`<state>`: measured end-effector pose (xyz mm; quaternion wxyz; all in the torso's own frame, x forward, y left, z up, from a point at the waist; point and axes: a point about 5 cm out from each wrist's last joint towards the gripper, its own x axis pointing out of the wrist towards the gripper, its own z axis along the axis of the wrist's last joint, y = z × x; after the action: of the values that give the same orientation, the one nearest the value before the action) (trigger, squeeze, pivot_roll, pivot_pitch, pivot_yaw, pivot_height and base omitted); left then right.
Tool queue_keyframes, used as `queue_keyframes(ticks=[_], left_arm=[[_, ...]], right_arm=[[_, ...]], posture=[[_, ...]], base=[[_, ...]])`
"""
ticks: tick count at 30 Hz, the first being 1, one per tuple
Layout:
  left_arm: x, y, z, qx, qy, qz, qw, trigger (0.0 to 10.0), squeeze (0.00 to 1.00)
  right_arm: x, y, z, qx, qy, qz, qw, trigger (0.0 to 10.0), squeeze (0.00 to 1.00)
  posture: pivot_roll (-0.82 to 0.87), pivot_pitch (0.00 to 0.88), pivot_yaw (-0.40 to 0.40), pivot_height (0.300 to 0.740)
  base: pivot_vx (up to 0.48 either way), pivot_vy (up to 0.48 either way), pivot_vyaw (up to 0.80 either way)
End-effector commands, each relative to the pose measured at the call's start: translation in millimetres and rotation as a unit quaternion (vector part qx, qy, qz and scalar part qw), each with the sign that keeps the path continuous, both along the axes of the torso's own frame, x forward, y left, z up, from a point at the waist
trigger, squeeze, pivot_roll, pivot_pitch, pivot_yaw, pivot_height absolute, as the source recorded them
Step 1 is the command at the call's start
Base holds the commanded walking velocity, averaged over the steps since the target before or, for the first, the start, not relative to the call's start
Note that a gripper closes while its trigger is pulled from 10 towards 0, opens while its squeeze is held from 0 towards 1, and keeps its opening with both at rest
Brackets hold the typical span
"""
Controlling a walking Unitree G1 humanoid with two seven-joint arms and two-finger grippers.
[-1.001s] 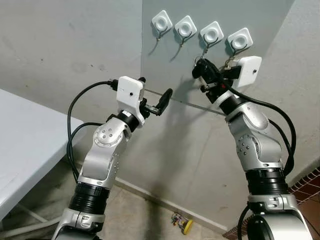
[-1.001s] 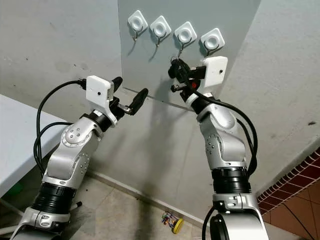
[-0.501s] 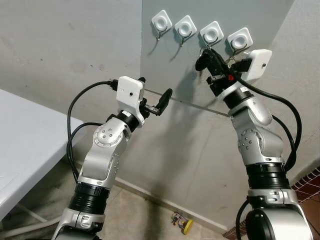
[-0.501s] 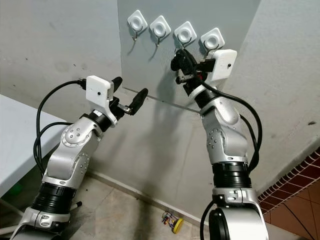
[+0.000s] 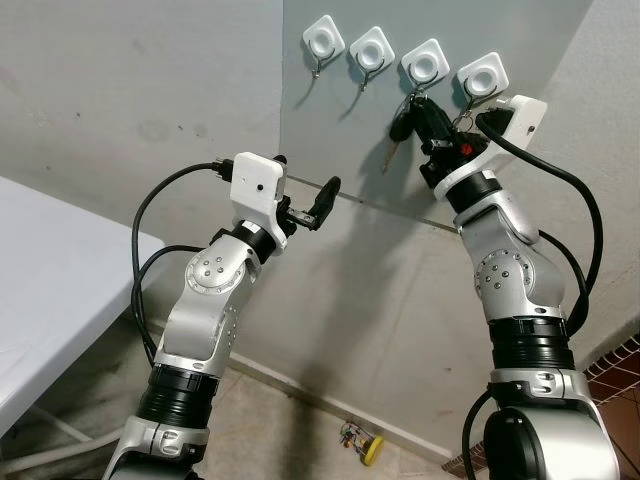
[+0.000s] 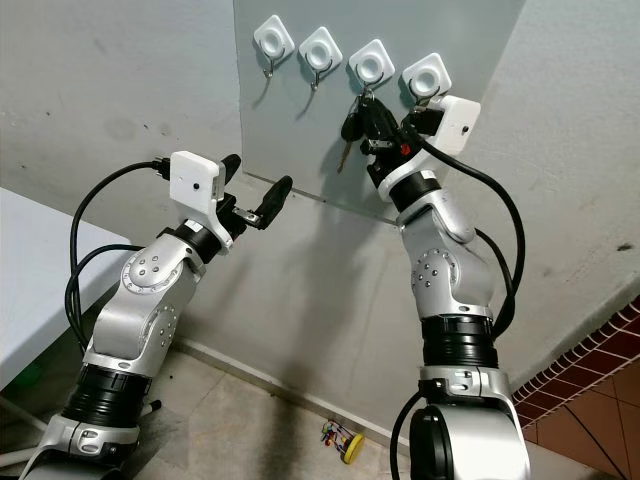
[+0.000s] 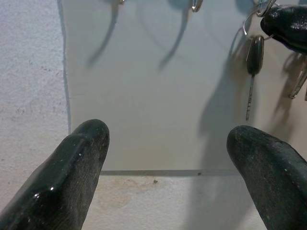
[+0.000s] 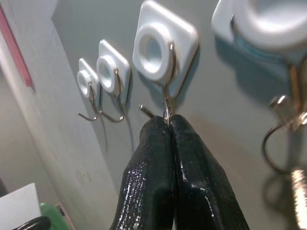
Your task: Hang keys on a hook
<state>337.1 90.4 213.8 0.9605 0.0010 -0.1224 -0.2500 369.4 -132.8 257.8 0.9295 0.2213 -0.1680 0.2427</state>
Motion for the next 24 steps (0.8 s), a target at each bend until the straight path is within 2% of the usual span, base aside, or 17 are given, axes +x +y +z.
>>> queue_keyframes(ticks=[1, 2, 3, 4, 5, 10, 12, 21, 24], left_arm=[[-0.7, 1.1, 2, 0.003, -0.002, 0.003, 1.000, 10.0, 0.00], [-0.5, 1.3, 2, 0.003, -0.002, 0.005, 1.000, 10.0, 0.00], [-0.4, 1.6, 2, 0.003, -0.002, 0.006, 1.000, 10.0, 0.00], [-0.4, 1.6, 2, 0.003, -0.002, 0.006, 1.000, 10.0, 0.00], [0.1, 2.0, 2, 0.003, -0.002, 0.008, 1.000, 10.0, 0.00], [0.5, 2.4, 2, 0.004, -0.002, 0.012, 1.000, 10.0, 0.00], [1.1, 3.8, -2, 0.011, -0.001, 0.020, 1.000, 10.0, 0.00], [2.4, 7.0, -12, 0.016, 0.007, 0.040, 0.999, 10.0, 0.00], [2.7, 8.9, -26, 0.027, 0.023, 0.048, 0.998, 10.0, 0.00]], right_arm=[[-0.9, -4.9, 1, 0.013, 0.000, -0.004, 1.000, 10.0, 0.00], [-2.4, -3.7, -2, 0.024, 0.007, 0.007, 1.000, 10.0, 0.00], [-3.1, -3.3, -3, 0.028, 0.007, 0.010, 1.000, 10.0, 0.07], [-3.1, -3.3, -3, 0.028, 0.007, 0.010, 1.000, 10.0, 0.07], [-6.3, -2.6, -4, 0.035, -0.002, 0.017, 0.999, 10.0, 1.00], [-10.2, -1.7, -8, 0.032, -0.005, 0.018, 0.999, 10.0, 1.00], [-17.2, -2.1, -14, 0.018, -0.018, 0.022, 0.999, 10.0, 1.00], [-25.5, -4.8, -31, -0.032, -0.019, 0.009, 0.999, 10.0, 1.00], [-28.2, -9.6, -48, -0.056, 0.000, -0.018, 0.998, 10.0, 1.00]], posture=[[0.02, 0.060, -0.077, 0.740], [0.02, 0.060, -0.077, 0.740], [0.02, 0.060, -0.074, 0.740], [0.02, 0.060, -0.074, 0.740], [0.02, 0.060, -0.074, 0.740], [0.02, 0.059, -0.072, 0.740], [0.02, 0.059, -0.072, 0.740], [0.02, 0.056, -0.072, 0.740], [0.02, 0.049, -0.070, 0.740]], base=[[0.000, 0.000, 0.00], [0.000, 0.000, 0.00], [0.000, 0.000, 0.00], [0.000, 0.000, 0.00], [0.000, 0.000, 0.00], [0.000, 0.000, 0.00], [0.000, 0.000, 0.00], [0.000, 0.000, 0.00], [0.000, 0.000, 0.00]])
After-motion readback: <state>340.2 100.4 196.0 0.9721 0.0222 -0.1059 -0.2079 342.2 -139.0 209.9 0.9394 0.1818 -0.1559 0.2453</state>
